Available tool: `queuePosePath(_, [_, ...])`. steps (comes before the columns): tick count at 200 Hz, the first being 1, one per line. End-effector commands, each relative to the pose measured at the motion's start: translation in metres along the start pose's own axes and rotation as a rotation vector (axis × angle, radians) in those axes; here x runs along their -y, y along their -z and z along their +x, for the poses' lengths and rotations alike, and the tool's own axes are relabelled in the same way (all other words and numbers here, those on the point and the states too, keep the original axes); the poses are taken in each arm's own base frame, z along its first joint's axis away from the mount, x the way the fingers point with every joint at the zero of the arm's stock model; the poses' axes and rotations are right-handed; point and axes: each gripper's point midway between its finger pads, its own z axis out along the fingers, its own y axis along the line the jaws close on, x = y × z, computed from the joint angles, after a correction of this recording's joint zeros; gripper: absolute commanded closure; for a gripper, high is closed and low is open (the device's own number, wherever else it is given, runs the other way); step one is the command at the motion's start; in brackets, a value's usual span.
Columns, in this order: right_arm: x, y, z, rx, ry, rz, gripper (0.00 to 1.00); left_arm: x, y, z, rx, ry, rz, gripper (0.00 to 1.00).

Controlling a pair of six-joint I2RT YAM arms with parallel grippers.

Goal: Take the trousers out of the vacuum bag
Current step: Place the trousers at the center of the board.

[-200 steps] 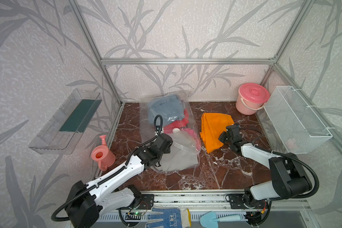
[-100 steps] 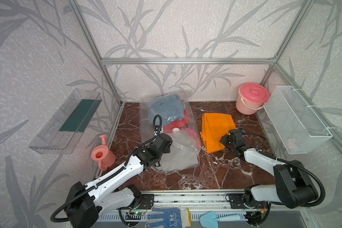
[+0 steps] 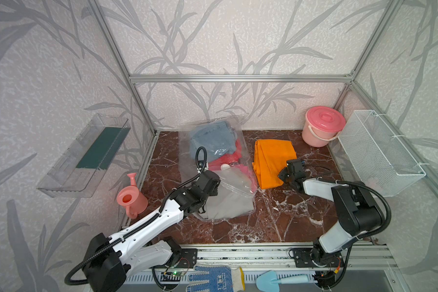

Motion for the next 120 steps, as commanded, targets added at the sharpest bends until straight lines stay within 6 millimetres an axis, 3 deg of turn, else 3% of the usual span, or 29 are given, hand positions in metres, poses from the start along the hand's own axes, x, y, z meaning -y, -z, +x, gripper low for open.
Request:
queuePosePath(1, [-0.01, -0.016, 0.002, -0.036, 0.019, -0.018, 0.83, -0.002, 0.01, -0.019, 0.043, 0.02, -0.008, 1.0])
queuePosePath(24, [-0.019, -0.025, -0.008, -0.013, 0.013, -0.015, 0.79, -0.003, 0.012, -0.022, 0.049, 0.021, -0.01, 1.0])
queuePosePath(57, [-0.036, -0.017, -0.026, 0.006, 0.015, -0.037, 0.41, -0.003, 0.014, -0.024, 0.051, 0.029, -0.006, 1.0])
queuePosePath(77, [-0.032, 0.002, -0.028, 0.019, 0.025, -0.03, 0.29, -0.003, 0.016, -0.024, 0.06, 0.043, 0.003, 1.0])
queuePosePath(93, [-0.027, 0.033, -0.034, 0.061, 0.028, -0.039, 0.21, -0.004, 0.017, -0.024, 0.064, 0.047, 0.009, 1.0])
queuePosePath(120, [-0.013, 0.073, -0.033, 0.098, 0.054, -0.04, 0.14, -0.004, 0.017, -0.024, 0.066, 0.039, 0.011, 1.0])
